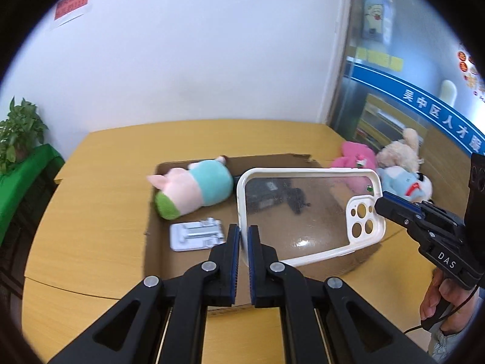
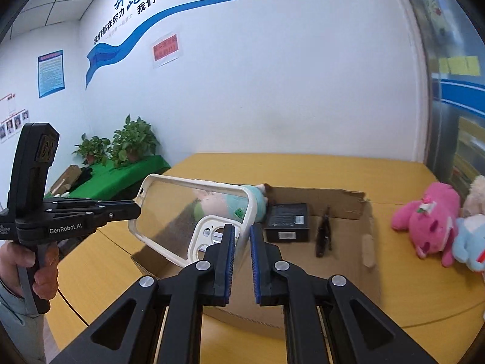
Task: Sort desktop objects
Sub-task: 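Lift the phone case with the left gripper and carry it over the box, then lower the phone case beside the phone stand and open the left gripper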
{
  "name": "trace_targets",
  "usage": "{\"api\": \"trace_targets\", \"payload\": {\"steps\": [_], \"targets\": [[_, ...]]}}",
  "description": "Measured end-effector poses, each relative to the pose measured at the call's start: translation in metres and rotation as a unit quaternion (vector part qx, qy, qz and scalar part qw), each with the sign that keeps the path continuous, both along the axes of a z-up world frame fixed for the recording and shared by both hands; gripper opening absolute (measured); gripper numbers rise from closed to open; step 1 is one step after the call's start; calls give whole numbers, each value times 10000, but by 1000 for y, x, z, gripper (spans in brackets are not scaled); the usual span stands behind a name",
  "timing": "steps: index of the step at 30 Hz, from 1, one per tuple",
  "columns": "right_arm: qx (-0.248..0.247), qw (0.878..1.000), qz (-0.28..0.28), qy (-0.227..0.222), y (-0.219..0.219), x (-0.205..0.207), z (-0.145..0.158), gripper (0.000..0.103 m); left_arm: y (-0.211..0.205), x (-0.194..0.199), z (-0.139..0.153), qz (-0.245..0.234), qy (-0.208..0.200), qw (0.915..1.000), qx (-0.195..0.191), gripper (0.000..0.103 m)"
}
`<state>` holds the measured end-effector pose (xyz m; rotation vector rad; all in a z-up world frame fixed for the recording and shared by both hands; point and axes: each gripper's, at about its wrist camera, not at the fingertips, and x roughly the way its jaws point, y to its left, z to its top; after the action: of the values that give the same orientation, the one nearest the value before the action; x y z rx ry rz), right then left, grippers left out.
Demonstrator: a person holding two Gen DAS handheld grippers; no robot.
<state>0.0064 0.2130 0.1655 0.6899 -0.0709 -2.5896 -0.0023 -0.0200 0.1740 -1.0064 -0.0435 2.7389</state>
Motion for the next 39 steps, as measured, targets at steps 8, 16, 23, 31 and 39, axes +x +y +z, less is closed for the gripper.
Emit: {"api": "trace_targets", "payload": {"steps": [8, 16, 23, 31, 39], "targets": [[22, 9963, 406, -751, -50, -70, -50, 9, -39, -50, -52, 433, -800, 9957, -195, 4], [159, 9807, 501, -1883, -71, -115, -145, 10, -49, -90, -126, 598, -1750, 9818, -438, 4], [236, 9656, 487, -2545, -78, -134, -189, 10, -44, -102, -168, 705, -2349, 9651, -915, 4], [262, 9546, 514, -2922, -92, -138, -199, 10, -36, -103, -175, 784, -2537, 9525, -1490, 4], [660, 9716, 88, -2272, -79, -117, -177, 48, -42, -90, -156, 872, -2316, 9634, -1027, 6]]}}
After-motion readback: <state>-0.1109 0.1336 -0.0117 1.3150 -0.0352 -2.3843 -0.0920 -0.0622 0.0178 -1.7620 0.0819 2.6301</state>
